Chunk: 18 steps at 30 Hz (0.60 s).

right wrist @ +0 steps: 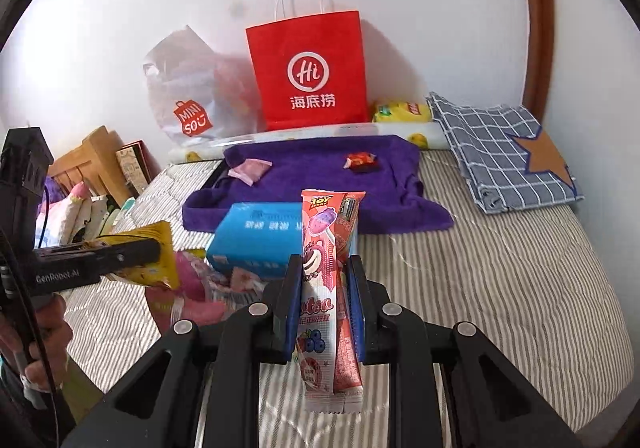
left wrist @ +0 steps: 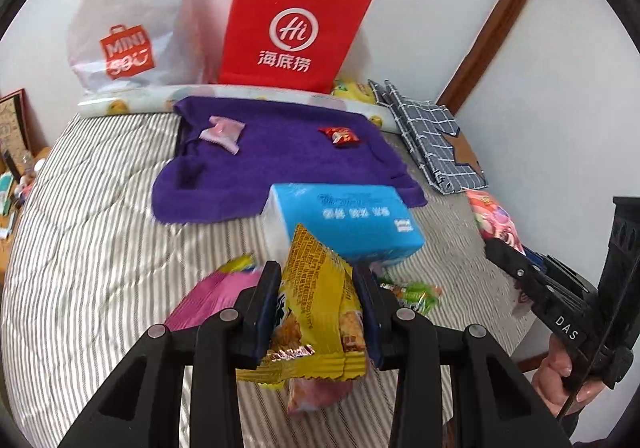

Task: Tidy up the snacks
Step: 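Carry the ice-pop tube with the right tool while the left tool carries the yellow bag toward the towel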

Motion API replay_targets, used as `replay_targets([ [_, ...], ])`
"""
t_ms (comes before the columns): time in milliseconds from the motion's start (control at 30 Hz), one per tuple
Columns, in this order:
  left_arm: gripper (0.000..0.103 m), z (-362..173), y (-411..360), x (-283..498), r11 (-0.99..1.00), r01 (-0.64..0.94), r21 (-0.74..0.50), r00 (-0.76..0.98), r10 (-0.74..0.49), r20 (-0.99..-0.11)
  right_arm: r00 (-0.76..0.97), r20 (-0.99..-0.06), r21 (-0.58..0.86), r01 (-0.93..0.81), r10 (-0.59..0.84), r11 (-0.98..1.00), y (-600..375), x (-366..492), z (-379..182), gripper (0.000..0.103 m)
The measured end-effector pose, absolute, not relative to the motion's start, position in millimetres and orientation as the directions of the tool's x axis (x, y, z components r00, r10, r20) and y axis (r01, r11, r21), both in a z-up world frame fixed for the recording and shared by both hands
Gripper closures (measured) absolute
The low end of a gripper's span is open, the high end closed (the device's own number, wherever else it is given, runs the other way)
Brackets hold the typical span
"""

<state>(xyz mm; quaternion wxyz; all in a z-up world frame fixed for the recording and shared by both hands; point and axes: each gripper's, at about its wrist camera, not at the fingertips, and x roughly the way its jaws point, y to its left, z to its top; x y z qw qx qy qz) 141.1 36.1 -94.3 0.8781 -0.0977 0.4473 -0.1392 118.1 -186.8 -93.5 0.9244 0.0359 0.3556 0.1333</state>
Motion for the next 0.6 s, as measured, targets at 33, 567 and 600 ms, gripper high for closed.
replay_targets([
  [33,0.068,-94.0,36.0,144.7,0.94,0.159,-0.301,0.562,-0.337,-0.755,0.711,-0.647,0.164,-0.225,0.277,0.96,-185.6,121.7,-92.2,0.081],
  [567,0.068,-89.3,44.4,218.8,0.947,0.138,-0.289,0.615,-0.311,-0.725,0.715,-0.647,0.157,-0.213,0.263,0.964,-176.4,204.9,-90.1,0.081],
  [600,0.068,-89.2,45.0,224.2,0.952,0.131,-0.276,0.619,-0.296,-0.728,0.715,-0.649,0.156,-0.212,0.262,0.965,-176.6,209.7,-90.6,0.081],
])
